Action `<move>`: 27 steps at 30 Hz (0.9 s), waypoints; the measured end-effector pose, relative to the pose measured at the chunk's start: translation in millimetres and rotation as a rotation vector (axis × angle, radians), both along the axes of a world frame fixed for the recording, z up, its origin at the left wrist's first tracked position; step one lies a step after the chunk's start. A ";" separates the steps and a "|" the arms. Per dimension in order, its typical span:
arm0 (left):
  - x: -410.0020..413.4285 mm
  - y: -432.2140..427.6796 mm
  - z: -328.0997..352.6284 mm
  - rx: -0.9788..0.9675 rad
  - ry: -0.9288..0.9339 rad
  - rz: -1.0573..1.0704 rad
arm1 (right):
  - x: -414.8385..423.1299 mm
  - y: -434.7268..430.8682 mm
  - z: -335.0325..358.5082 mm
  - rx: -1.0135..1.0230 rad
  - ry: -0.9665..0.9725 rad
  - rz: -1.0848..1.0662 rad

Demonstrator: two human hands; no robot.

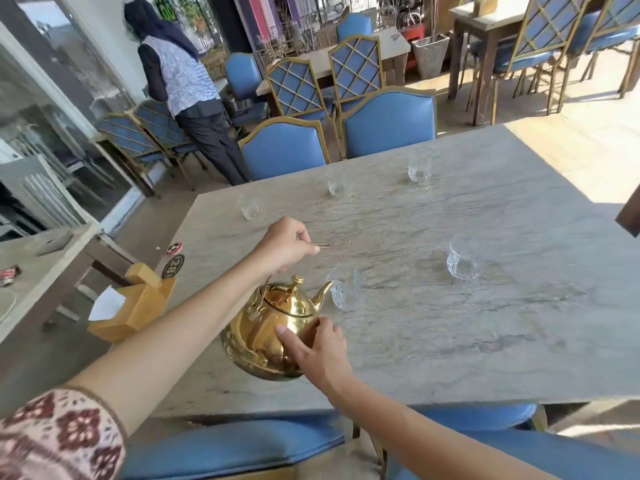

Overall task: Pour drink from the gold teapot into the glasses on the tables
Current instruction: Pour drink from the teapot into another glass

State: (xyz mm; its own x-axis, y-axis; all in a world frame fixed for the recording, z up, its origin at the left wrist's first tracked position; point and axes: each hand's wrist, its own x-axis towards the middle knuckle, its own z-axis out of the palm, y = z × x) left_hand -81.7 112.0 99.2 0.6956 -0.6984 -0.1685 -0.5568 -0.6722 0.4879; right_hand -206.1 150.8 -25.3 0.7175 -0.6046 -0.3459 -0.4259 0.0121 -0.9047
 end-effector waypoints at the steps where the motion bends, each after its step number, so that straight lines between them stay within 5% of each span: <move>1: 1.5 -2.9 1.7 0.011 0.001 -0.003 | 1.2 -1.7 1.3 0.012 -0.003 -0.001; 27: 21.6 -26.0 4.8 0.194 -0.017 -0.066 | 24.4 -1.4 3.5 0.142 -0.041 -0.032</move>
